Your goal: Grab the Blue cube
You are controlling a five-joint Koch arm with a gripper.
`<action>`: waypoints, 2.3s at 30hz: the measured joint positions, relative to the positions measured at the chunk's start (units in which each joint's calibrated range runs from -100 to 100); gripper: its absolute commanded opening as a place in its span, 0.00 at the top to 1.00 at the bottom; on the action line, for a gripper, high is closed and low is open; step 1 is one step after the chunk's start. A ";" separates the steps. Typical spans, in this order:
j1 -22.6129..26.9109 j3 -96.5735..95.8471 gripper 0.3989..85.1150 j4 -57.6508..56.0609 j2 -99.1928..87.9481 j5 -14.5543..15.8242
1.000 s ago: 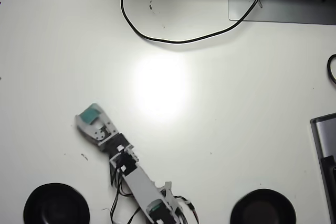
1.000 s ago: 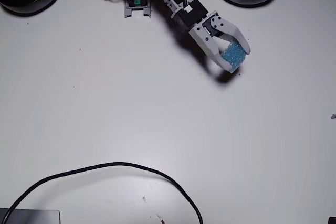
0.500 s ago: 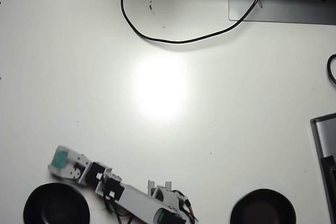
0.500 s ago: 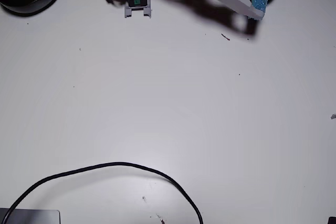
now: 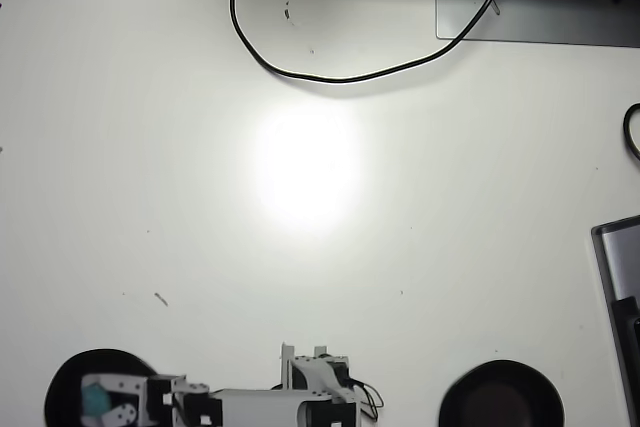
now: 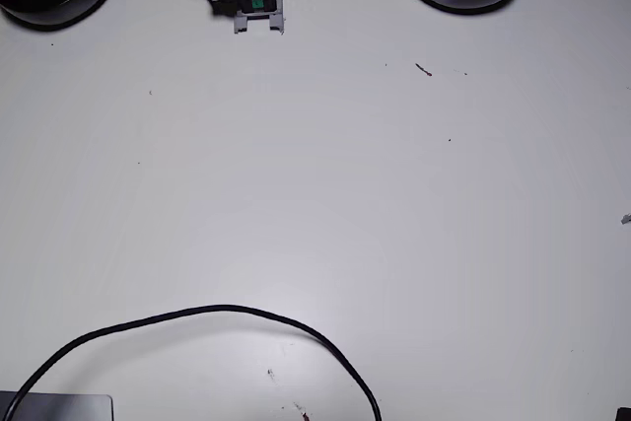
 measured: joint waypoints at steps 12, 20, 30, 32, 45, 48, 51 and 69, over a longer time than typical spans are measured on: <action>2.69 0.00 0.88 -0.62 5.34 0.24; 2.69 0.00 0.59 -0.85 7.18 0.59; 1.17 -0.09 0.44 -1.01 7.18 2.98; 0.20 -0.09 0.43 -0.93 7.33 3.76; -10.01 -0.18 0.44 -0.23 5.65 11.53; -13.33 -0.18 0.44 0.31 5.19 12.89; -15.82 -1.38 0.44 0.77 4.12 13.72; -33.31 -9.11 0.46 1.24 -1.68 21.29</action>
